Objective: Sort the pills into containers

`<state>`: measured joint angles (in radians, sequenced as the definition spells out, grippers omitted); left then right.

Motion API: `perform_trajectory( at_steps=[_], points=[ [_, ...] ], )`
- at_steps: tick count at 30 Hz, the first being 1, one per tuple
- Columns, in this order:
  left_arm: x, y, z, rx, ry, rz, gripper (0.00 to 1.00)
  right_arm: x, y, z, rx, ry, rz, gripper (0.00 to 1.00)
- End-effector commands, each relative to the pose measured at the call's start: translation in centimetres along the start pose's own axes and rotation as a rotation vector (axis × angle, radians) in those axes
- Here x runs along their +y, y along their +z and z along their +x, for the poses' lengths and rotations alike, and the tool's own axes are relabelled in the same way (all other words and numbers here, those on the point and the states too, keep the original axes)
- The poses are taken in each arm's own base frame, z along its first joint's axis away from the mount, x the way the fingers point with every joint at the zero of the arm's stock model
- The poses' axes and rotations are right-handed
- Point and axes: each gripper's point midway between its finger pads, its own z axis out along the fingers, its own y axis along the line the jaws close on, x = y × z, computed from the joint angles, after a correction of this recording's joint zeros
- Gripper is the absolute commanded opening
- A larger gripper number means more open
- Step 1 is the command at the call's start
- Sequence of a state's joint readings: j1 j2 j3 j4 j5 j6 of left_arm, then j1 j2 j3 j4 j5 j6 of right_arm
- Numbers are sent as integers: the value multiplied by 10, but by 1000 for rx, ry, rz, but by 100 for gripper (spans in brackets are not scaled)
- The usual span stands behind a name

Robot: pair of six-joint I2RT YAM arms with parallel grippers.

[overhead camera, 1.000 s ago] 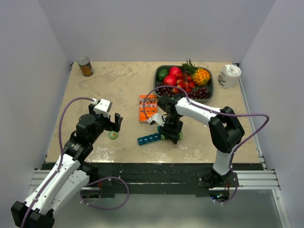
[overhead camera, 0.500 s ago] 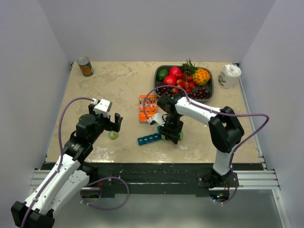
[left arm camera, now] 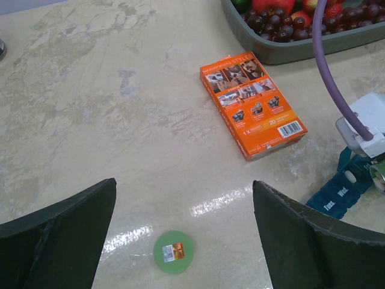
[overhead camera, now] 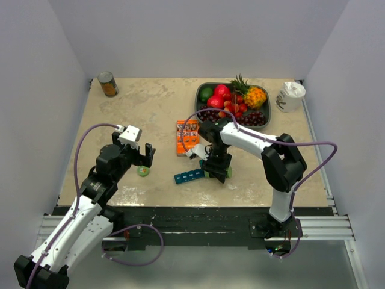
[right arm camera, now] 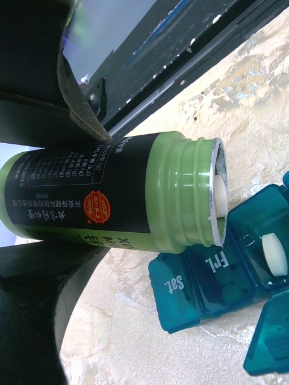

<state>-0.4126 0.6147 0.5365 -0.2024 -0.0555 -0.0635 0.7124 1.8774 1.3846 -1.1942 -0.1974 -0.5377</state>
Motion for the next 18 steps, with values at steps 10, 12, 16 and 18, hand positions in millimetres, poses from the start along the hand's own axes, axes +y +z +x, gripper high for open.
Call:
perform_trajectory(
  at_steps=[10,12,16,18],
  points=[
    [-1,-3,-28,-87,7,9,99,-3,-11,-3,7,14,28,0],
    [-1,-3,-28,-85,6,9,99,-3,-11,-3,13,16,30,0],
    [-1,-3,-27,-84,7,9,99,-3,-12,-4,13,19,32,0],
    [-1,-3,-28,-85,7,9,99,-4,-12,-4,11,22,33,0]
  ],
)
